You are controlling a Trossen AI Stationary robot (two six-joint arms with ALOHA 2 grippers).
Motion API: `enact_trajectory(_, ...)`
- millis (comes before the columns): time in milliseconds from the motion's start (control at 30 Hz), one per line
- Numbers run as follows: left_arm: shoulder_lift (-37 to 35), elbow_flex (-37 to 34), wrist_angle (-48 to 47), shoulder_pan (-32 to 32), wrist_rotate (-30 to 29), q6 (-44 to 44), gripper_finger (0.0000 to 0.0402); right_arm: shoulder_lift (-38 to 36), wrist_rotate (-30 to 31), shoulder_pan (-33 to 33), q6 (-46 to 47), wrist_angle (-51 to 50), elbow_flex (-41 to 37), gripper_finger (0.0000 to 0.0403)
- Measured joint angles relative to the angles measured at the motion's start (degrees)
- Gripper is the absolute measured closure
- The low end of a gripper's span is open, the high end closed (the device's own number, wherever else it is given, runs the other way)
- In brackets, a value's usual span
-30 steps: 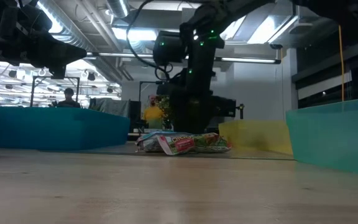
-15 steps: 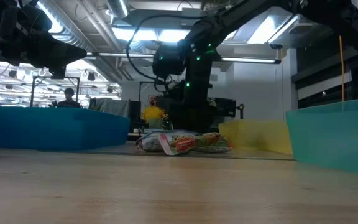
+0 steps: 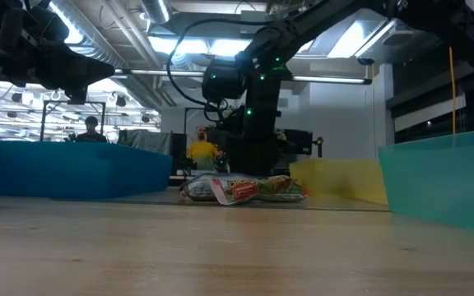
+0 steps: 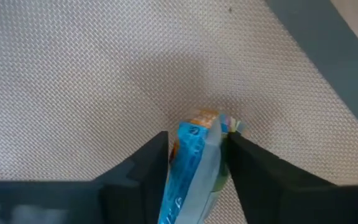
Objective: Pick and place Granola Bars by type
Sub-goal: Put the yellow granola bar into the green bin
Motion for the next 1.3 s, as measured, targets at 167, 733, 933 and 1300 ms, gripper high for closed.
enact_trajectory(167, 0.0, 0.0, 0.0, 0.0, 0.0, 0.0, 0.0393, 0.0, 0.0, 0.0, -0.3, 0.0, 0.0, 0.0275)
enact_trajectory(733, 0.0, 0.0, 0.0, 0.0, 0.0, 0.0, 0.0391, -8.8, -1.8, 0.1, -4.5, -4.2, 0.0, 0.0289)
enact_trajectory(933, 0.0, 0.0, 0.0, 0.0, 0.0, 0.0, 0.0394, -19.0, -3.7, 0.6, -6.0, -4.4, 0.0, 0.0289)
enact_trajectory(1300, 0.0, 0.0, -0.1, 0.0, 0.0, 0.0, 0.0391, -29.1, 4.5, 2.0, -5.7, -5.8, 0.1, 0.0289)
